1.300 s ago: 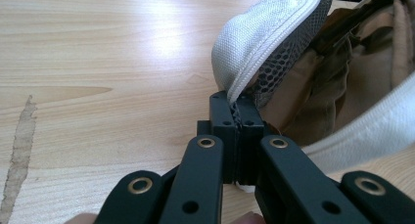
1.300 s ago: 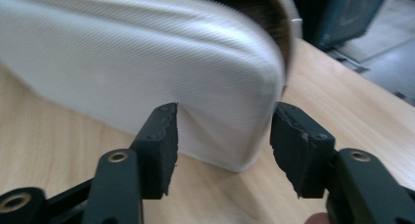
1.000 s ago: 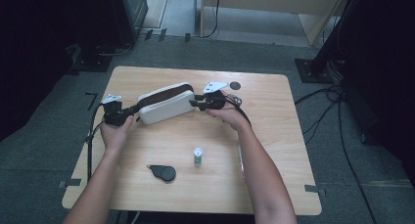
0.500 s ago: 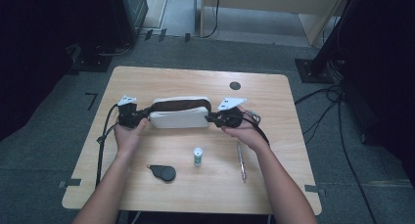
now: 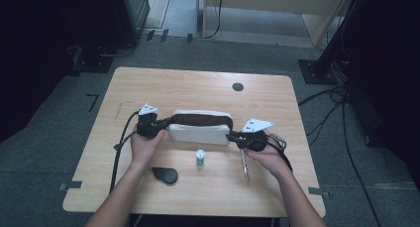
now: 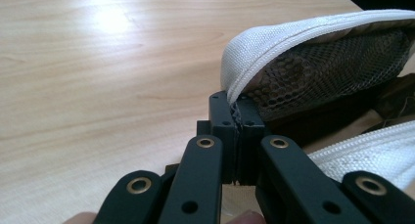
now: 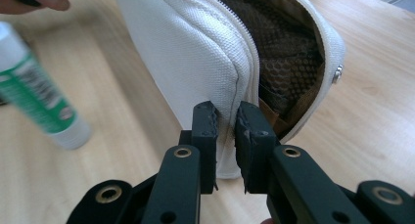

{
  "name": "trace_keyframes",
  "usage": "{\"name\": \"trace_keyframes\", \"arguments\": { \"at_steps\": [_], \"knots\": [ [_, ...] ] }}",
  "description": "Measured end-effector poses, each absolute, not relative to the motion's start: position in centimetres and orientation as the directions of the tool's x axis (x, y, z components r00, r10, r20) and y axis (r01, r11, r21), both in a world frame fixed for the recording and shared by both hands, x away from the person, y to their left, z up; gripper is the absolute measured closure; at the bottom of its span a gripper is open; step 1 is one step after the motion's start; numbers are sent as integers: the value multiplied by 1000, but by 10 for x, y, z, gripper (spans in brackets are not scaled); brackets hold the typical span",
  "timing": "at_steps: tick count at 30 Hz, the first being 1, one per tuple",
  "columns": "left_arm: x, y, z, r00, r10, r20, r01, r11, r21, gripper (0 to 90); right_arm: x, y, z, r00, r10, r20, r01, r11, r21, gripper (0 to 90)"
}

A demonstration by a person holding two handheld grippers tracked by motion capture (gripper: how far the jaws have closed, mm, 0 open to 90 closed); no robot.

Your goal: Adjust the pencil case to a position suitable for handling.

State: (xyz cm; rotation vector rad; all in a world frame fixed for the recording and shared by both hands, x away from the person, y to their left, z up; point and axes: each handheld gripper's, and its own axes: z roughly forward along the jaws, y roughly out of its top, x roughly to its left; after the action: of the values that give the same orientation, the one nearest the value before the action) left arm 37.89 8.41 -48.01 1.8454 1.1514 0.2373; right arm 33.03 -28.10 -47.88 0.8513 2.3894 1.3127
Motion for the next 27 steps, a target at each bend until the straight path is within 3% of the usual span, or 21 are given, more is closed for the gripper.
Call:
{"name": "trace_keyframes", "arguments": {
  "at_steps": [6,8,14,17,22,27],
  "knots": [
    [373,86,-481,560,775,-293,606,-142,783,874,315,-286,-484,-783,620,49,365,395,843,783],
    [373,86,-482,560,777,-287,607,-150,780,779,314,-289,-483,-775,628,70,379,373,847,738],
    [371,96,-480,536,786,-309,616,-113,780,528,311,-300,-477,-754,638,156,430,300,851,495],
    [368,108,-476,521,781,-344,608,-58,792,453,306,-306,-474,-712,680,171,458,266,848,404],
    [359,124,-470,514,788,-338,594,-43,803,283,291,-314,-471,-642,754,140,468,240,851,410],
    [345,142,-474,481,818,-314,601,-47,798,185,275,-321,-473,-550,822,144,513,196,836,419]
  ]
}}
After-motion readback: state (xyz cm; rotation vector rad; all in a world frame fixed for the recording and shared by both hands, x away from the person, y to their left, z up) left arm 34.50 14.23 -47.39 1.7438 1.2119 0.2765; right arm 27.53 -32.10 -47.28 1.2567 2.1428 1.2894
